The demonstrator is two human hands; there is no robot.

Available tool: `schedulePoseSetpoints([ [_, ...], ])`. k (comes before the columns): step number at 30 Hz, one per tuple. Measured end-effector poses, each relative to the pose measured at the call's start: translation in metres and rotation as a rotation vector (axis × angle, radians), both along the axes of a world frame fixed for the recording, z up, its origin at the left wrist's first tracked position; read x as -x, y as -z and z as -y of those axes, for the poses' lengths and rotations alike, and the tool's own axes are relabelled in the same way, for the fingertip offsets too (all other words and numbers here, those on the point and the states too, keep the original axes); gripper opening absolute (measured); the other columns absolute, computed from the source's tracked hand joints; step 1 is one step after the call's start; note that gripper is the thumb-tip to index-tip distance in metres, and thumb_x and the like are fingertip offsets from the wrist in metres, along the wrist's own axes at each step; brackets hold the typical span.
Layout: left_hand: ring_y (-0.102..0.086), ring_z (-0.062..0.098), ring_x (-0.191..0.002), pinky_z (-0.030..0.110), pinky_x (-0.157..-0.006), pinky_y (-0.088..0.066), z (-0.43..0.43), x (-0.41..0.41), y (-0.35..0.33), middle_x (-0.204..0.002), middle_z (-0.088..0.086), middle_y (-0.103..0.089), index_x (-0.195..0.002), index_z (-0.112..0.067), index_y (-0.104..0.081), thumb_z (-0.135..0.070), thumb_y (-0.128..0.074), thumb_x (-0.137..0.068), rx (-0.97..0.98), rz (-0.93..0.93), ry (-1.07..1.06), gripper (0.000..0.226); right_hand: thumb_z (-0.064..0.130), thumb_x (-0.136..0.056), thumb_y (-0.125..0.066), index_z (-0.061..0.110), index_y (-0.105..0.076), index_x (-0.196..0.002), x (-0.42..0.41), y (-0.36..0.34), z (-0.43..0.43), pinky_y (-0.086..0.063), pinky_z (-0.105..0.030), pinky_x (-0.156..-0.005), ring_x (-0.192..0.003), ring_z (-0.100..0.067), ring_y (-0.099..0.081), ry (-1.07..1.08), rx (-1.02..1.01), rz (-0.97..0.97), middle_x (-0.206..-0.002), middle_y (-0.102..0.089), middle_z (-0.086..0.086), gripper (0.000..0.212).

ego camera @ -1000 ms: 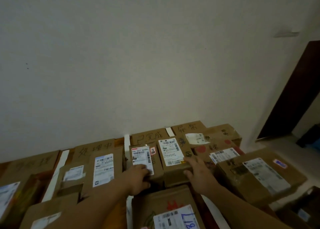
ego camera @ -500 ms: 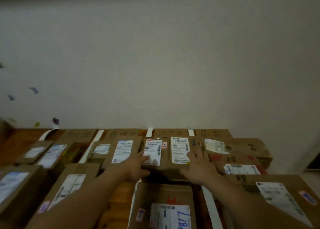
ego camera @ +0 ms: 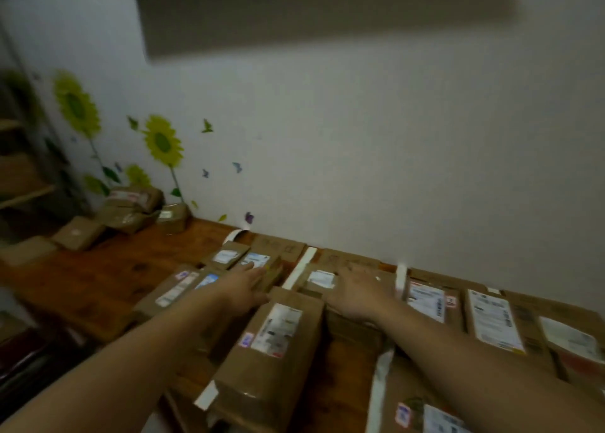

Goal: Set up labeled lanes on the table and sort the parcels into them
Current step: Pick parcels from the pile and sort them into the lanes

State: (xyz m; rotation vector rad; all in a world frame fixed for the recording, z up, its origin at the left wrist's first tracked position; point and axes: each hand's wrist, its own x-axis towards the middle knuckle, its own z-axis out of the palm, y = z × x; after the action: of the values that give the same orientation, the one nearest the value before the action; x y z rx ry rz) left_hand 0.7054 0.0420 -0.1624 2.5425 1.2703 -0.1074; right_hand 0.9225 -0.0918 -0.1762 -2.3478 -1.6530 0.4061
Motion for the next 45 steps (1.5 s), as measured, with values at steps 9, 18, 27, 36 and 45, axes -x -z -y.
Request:
schedulePoseSetpoints([
  [9,-0.002,0.025,-0.145,0.041,-0.115,-0.015,-0.115,0.207,-0.041,-0.159,0.000,-0.004,-0.148,-0.034,-0.020,-0.051,-0.057,-0.087,0.025,0.088,-0.215,0.073,0.063,-0.082,-0.051,0.023,-0.034,-0.145,0.160,-0.033,-0.141,-0.035,-0.038,-0.104,-0.131,-0.030,-0.039,-0.053,-0.042,0.048,-0.145,-0.039,-0.010,0.076],
  [18,-0.005,0.024,-0.145,0.045,-0.115,-0.017,-0.223,0.347,-0.065,-0.159,-0.003,-0.005,-0.148,-0.036,-0.018,-0.049,-0.058,-0.086,0.029,0.195,-0.382,0.074,0.061,-0.082,-0.052,0.023,-0.033,-0.145,0.271,-0.060,-0.277,-0.039,-0.041,-0.103,-0.128,-0.028,-0.041,-0.200,-0.076,0.037,-0.143,-0.040,-0.008,0.076],
  [27,-0.002,0.026,-0.145,0.048,-0.117,-0.012,-0.363,0.422,-0.052,-0.159,-0.001,-0.003,-0.148,-0.034,-0.014,-0.046,-0.055,-0.089,-0.008,0.114,-0.492,0.073,0.065,-0.084,-0.051,0.025,-0.027,-0.148,0.347,-0.040,-0.472,-0.037,-0.040,-0.106,-0.132,-0.028,-0.038,-0.272,-0.072,-0.015,-0.148,-0.036,-0.006,0.079],
  [36,0.000,0.029,-0.145,0.044,-0.118,-0.010,-0.492,0.507,-0.028,-0.159,0.007,-0.001,-0.150,-0.026,-0.009,-0.046,-0.049,-0.093,0.076,-0.017,-0.591,0.073,0.061,-0.087,-0.052,0.024,-0.023,-0.150,0.444,0.004,-0.626,-0.031,-0.041,-0.112,-0.140,-0.029,-0.027,-0.370,0.070,-0.085,-0.155,-0.025,-0.008,0.079],
  [45,-0.002,0.029,-0.145,0.045,-0.118,-0.011,-0.616,0.608,0.025,-0.159,0.007,-0.002,-0.150,-0.026,-0.011,-0.047,-0.049,-0.092,0.142,0.003,-0.568,0.073,0.055,-0.088,-0.054,0.025,-0.021,-0.151,0.560,0.057,-0.738,-0.026,-0.041,-0.113,-0.142,-0.028,-0.023,-0.350,0.162,-0.129,-0.157,-0.022,-0.005,0.077],
])
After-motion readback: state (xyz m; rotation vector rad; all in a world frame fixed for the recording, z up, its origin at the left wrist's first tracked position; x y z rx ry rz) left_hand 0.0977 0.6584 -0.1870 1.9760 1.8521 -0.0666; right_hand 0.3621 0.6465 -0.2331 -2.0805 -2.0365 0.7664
